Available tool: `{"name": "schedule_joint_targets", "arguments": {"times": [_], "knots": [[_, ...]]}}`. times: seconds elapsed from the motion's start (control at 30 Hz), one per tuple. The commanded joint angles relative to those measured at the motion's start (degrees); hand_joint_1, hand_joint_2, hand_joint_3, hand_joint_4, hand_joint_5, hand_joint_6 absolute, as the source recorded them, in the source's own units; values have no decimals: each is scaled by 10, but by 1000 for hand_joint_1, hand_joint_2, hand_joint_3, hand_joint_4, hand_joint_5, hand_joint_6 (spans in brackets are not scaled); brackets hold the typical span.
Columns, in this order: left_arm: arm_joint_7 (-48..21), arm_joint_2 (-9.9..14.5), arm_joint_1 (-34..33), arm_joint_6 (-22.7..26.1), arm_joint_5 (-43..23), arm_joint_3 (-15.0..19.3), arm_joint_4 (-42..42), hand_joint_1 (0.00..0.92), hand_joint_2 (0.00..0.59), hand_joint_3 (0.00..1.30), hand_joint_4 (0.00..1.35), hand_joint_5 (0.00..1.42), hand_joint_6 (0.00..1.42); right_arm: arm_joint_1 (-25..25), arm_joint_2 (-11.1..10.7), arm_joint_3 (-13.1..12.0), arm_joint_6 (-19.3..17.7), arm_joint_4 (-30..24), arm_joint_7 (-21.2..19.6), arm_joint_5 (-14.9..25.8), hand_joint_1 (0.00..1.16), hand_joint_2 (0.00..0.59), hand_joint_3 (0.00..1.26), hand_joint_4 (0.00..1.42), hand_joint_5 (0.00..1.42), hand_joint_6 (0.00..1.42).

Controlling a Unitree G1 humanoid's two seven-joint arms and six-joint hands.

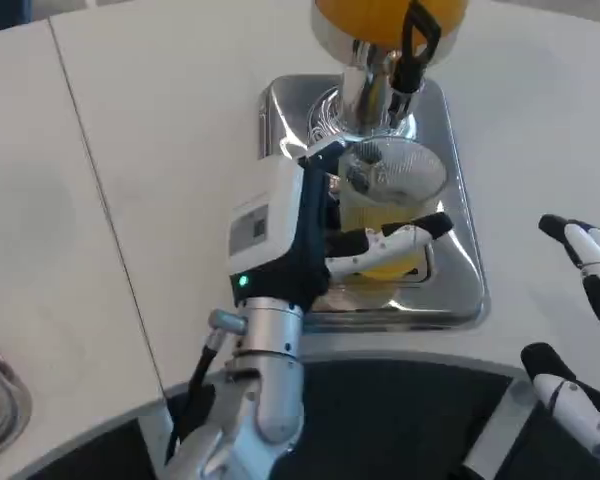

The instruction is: Grasp the cup under the faucet to collect the drink, then remove the cup.

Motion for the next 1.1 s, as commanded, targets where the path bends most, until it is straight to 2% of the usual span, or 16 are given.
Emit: {"name": "schedule_joint_targets", "arguments": {"times": [0.03, 0.23, 0.47, 0.67, 0.8, 0.93, 1.1], "knots": [[-9, 25, 17, -17, -8, 20, -53, 696, 0, 1158, 1090, 1392, 1424, 5, -3, 3, 2, -8, 4, 3, 160, 489, 4, 0, 117, 253], [-27, 64, 44, -16, -10, 40, -87, 710, 0, 1164, 1090, 1392, 1424, -1, -3, 21, -2, -5, 2, -1, 160, 489, 4, 0, 120, 256], [-33, 91, 68, -17, -12, 59, -109, 710, 0, 1165, 1090, 1392, 1424, -1, -3, 40, -6, -2, -3, -8, 160, 492, 4, 0, 120, 259], [-34, 101, 77, -16, -19, 76, -121, 711, 0, 1165, 1090, 1404, 1424, 7, -3, 39, -11, -4, -7, -8, 160, 494, 4, 0, 120, 261], [-45, 117, 86, -20, -25, 89, -141, 711, 0, 1165, 1090, 1405, 1424, 12, 1, 39, -16, -8, -10, -11, 160, 494, 4, 0, 120, 262], [-63, 150, 114, -27, -41, 124, -173, 711, 0, 1165, 1090, 1405, 1424, 17, 0, 37, -24, -5, -13, -10, 160, 494, 4, 0, 120, 264], [-78, 175, 164, -28, -46, 155, -228, 711, 0, 1165, 1090, 1405, 1424, 3, -5, 45, -28, 5, -12, -11, 160, 495, 4, 0, 120, 265]]}}
